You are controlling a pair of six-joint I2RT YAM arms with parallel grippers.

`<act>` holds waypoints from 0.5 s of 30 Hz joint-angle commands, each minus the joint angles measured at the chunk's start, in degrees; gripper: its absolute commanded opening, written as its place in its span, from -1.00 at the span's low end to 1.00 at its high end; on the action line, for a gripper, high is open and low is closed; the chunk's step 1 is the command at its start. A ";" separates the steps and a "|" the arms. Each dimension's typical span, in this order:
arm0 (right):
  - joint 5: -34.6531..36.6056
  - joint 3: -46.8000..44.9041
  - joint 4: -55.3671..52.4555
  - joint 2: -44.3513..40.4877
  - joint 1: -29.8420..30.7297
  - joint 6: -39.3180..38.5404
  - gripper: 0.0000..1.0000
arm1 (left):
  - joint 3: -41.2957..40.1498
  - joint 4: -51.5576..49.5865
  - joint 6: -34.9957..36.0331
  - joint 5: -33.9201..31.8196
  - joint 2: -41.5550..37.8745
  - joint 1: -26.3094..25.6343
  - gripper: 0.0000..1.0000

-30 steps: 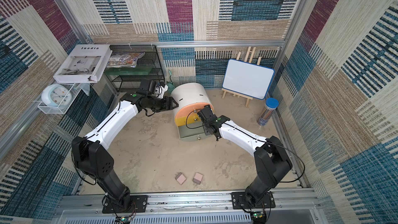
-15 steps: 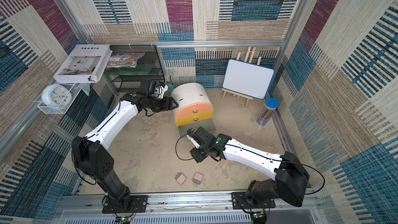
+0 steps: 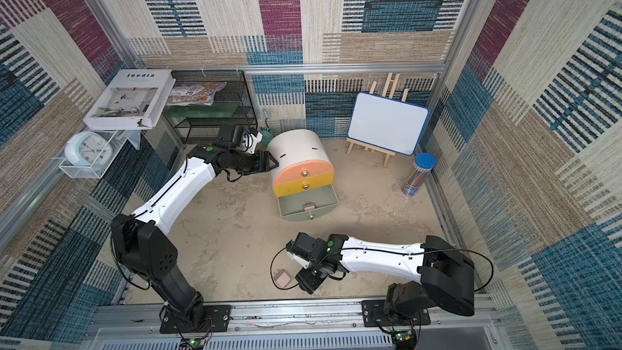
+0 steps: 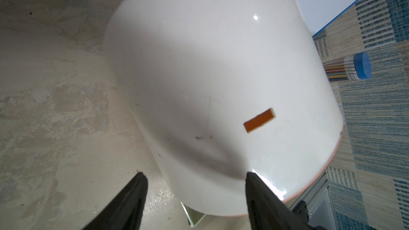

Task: Place the plugs into the drawer by color
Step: Pick up the plug from the center of the board.

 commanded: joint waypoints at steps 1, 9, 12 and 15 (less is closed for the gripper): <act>1.71 0.56 -0.81 1.53 0.08 0.73 0.26 | -0.15 0.61 0.41 0.69 -0.58 -0.10 0.48; 4.27 1.91 -1.91 3.34 0.07 0.56 0.23 | -0.05 0.79 0.14 1.35 -0.28 -0.13 0.48; 4.45 2.96 -2.66 2.48 0.03 0.25 0.23 | -0.11 0.83 -0.02 1.72 0.03 -0.13 0.48; 4.93 4.16 -3.76 1.06 0.08 0.10 0.25 | -0.09 0.85 -0.12 1.87 0.03 -0.13 0.48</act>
